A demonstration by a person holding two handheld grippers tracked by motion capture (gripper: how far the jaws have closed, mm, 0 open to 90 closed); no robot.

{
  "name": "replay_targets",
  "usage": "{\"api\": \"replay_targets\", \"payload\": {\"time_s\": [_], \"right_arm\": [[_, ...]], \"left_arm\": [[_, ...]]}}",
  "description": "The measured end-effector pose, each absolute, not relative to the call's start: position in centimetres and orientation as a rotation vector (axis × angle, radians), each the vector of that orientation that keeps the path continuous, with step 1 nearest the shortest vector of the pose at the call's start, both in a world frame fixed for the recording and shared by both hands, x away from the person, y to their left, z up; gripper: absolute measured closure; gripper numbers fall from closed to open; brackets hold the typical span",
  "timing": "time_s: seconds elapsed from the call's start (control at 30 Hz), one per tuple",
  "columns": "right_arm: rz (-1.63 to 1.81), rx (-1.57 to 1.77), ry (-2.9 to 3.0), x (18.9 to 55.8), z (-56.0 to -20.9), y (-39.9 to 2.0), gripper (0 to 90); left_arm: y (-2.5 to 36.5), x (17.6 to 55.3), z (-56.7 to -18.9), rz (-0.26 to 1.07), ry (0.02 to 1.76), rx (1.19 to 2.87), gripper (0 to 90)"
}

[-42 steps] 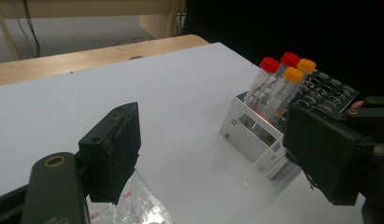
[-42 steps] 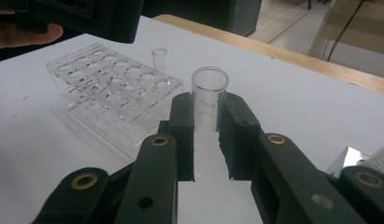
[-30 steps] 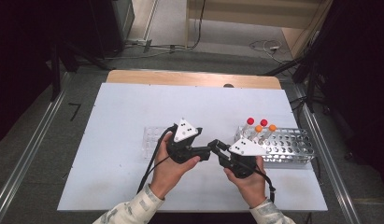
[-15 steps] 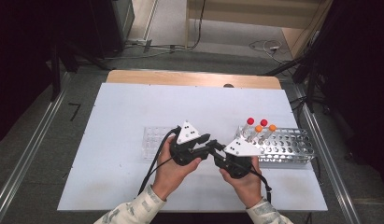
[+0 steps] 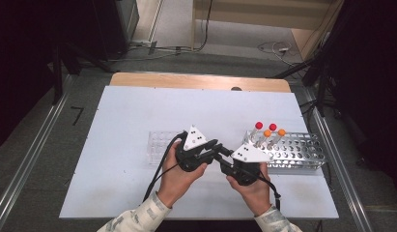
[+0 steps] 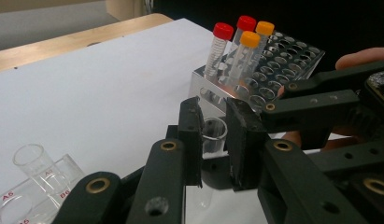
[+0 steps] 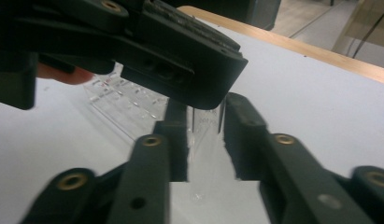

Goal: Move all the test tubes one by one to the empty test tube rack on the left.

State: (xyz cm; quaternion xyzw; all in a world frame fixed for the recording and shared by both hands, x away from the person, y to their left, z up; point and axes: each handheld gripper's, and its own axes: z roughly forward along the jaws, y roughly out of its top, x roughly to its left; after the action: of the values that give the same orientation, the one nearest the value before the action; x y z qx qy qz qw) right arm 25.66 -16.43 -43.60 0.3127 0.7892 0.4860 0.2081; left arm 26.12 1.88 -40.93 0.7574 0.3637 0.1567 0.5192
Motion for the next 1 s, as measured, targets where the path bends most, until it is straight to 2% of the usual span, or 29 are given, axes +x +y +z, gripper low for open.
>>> {"api": "replay_targets", "payload": {"time_s": [0.13, 0.3, 0.73, 1.0], "right_arm": [[1.412, 0.883, 2.209, 25.6, -43.3, -16.8, 44.6], [1.462, 0.891, 2.206, 25.5, -43.0, -17.2, 31.7], [1.471, 0.908, 2.21, 25.4, -42.9, -17.7, 29.5], [1.465, 0.918, 2.207, 25.5, -42.9, -17.8, 30.1]], "left_arm": [[2.4, 26.1, -40.5, 0.373, 0.874, 1.792, 77.5], [3.8, 26.1, -39.2, 0.367, 0.885, 1.737, 77.6], [8.0, 27.0, -37.5, 0.45, 0.97, 1.645, 77.6], [9.6, 27.7, -37.6, 0.569, 1.029, 1.634, 77.6]]}}
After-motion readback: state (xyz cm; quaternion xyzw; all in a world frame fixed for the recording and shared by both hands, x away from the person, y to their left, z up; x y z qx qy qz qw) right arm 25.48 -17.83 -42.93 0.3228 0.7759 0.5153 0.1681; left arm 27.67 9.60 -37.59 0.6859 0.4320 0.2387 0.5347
